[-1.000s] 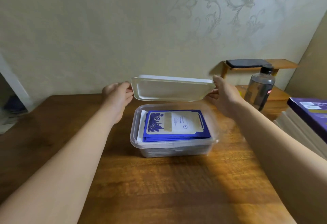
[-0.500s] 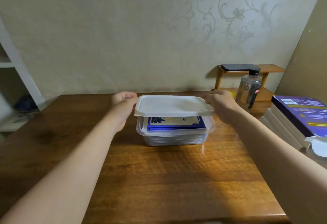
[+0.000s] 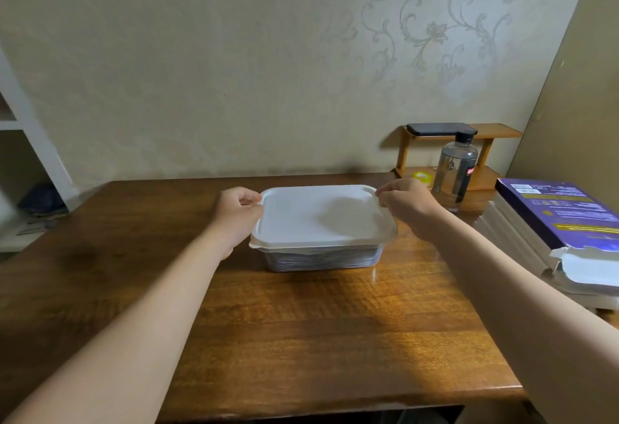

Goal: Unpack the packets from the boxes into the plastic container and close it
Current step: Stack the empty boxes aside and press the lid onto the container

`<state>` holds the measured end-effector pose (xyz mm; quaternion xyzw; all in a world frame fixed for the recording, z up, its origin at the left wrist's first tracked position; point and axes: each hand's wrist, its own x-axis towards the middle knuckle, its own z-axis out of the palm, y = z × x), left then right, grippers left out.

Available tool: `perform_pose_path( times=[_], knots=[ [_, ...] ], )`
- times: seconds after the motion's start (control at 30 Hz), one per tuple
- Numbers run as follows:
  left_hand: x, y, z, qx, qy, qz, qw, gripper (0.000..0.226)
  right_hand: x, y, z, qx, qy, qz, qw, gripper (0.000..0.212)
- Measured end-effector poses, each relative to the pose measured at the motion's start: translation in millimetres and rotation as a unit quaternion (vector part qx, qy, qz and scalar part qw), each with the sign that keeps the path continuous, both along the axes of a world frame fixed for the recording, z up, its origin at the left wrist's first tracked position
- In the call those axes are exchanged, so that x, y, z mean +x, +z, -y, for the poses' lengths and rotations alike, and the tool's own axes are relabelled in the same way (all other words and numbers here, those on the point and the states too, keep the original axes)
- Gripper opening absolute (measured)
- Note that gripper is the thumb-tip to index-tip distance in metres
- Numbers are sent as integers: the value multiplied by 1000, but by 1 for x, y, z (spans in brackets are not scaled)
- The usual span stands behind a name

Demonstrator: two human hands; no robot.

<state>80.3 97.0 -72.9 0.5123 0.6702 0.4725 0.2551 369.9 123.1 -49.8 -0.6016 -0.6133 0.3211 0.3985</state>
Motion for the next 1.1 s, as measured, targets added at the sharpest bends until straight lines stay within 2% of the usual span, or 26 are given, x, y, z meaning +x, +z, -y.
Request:
perform_pose_path(
  times=[0.17,0.27,0.4,0.5,0.57,0.73,0.83,0.93,1.1],
  knots=[
    [1,0,-4,-39,-36,-60,997,34,-5,-2,-3,12,12,47,999,20],
    [1,0,-9,-59,-56,-112,990,40,-8,-2,-7,9,7,93,996,13],
    [7,2,-14,-81,-75,-173,979,40,-8,-5,-16,1,0,159,987,26],
    [11,2,-18,-91,-67,-249,962,38,-8,-9,-22,-1,0,219,976,39],
    [12,2,-21,-99,-64,-291,949,40,-9,-10,-25,10,5,272,962,37],
    [30,11,-24,-104,-133,-385,908,60,-24,-8,-32,57,52,362,929,41],
    [42,14,-30,-146,-165,-411,885,66,-34,-10,-42,41,99,384,917,52],
    [45,10,-39,-191,-169,-425,868,72,-41,-9,-52,20,121,401,908,54],
    [41,9,-53,-218,-171,-394,876,73,-45,-17,-62,-19,152,405,901,61]
  ],
)
